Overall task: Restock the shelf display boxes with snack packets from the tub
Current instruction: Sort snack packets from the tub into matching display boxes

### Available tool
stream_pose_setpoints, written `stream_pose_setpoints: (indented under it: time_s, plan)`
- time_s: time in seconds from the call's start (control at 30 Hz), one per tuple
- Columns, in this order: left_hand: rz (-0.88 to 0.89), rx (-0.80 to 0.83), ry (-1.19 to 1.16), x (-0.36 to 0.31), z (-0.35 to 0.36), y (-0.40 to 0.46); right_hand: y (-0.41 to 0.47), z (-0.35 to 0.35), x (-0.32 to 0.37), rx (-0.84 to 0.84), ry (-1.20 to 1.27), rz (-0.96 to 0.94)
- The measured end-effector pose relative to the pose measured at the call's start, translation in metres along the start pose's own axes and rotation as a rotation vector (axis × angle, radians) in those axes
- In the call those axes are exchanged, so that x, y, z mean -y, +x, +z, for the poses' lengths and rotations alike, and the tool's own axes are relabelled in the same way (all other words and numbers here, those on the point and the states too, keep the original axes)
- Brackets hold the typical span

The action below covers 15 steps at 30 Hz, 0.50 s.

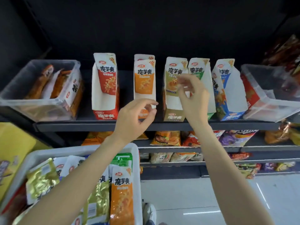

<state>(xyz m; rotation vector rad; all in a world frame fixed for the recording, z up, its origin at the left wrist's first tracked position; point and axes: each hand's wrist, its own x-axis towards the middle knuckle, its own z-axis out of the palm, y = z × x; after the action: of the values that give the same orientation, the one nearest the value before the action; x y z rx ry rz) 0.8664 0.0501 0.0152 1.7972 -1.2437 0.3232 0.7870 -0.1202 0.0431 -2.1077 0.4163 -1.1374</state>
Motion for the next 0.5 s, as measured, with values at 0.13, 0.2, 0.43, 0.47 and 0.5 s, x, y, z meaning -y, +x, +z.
stream_pose_setpoints:
  time_s: [0.13, 0.2, 0.43, 0.47, 0.5]
  plan:
    - [-0.057, -0.119, 0.011, 0.002, -0.044, -0.058, -0.081, 0.008, 0.038, 0.211, 0.072, 0.078]
    - [-0.153, -0.075, 0.046, 0.010, -0.063, -0.092, -0.118, 0.021, 0.048, 0.364, 0.053, 0.063]
    - [-0.372, 0.398, 0.462, 0.046, -0.096, -0.194, -0.200, 0.083, 0.059, 0.935, -0.306, 0.066]
    - [-0.396, 0.476, 0.496, 0.046, -0.098, -0.201, -0.206, 0.089, 0.060, 1.013, -0.399, 0.070]
    - [-0.443, 0.573, 0.518, 0.045, -0.099, -0.207, -0.210, 0.095, 0.062, 1.066, -0.462, 0.066]
